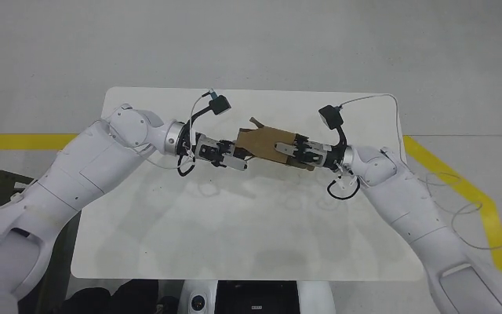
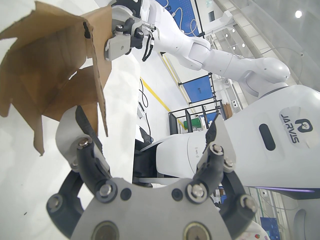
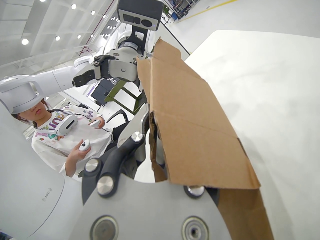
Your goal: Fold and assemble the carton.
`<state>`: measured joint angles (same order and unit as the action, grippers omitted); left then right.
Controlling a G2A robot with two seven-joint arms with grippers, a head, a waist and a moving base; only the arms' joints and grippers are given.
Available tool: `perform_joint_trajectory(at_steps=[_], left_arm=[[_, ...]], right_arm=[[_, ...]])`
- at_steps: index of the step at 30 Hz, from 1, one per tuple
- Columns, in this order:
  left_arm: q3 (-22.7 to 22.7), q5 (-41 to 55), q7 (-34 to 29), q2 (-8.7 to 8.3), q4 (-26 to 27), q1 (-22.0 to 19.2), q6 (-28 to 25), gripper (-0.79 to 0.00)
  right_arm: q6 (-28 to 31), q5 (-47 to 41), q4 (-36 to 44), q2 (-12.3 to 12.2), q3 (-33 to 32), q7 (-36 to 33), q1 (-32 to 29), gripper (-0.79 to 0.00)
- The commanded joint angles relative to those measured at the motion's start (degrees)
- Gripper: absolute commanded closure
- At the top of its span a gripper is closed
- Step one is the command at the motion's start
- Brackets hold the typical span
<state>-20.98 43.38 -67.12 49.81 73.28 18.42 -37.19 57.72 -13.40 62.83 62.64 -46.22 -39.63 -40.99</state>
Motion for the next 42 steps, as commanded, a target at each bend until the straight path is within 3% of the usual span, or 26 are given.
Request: perform_joint_trajectory(at_steps=[1, 17, 42], left_arm=[[-0.2, -0.1, -0.1, 0.01, 0.2, 0.2, 0.1, -0.785], [-0.7, -1.2, -1.6, 0.85, 1.7, 0.9, 1.6, -0.785], [-1.3, -1.9, -2.0, 2.16, -0.5, 0.5, 2.1, -0.785]], right_arm=[[0.0, 0.4, 0.2, 0.1, -0.3, 0.6, -0.1, 0.0], [-0.2, 3.2, 2.5, 0.5, -2.4, 3.3, -0.5, 0.0], [-0.3, 1.5, 2.8, 1.5, -2.1, 1.9, -0.9, 0.0]])
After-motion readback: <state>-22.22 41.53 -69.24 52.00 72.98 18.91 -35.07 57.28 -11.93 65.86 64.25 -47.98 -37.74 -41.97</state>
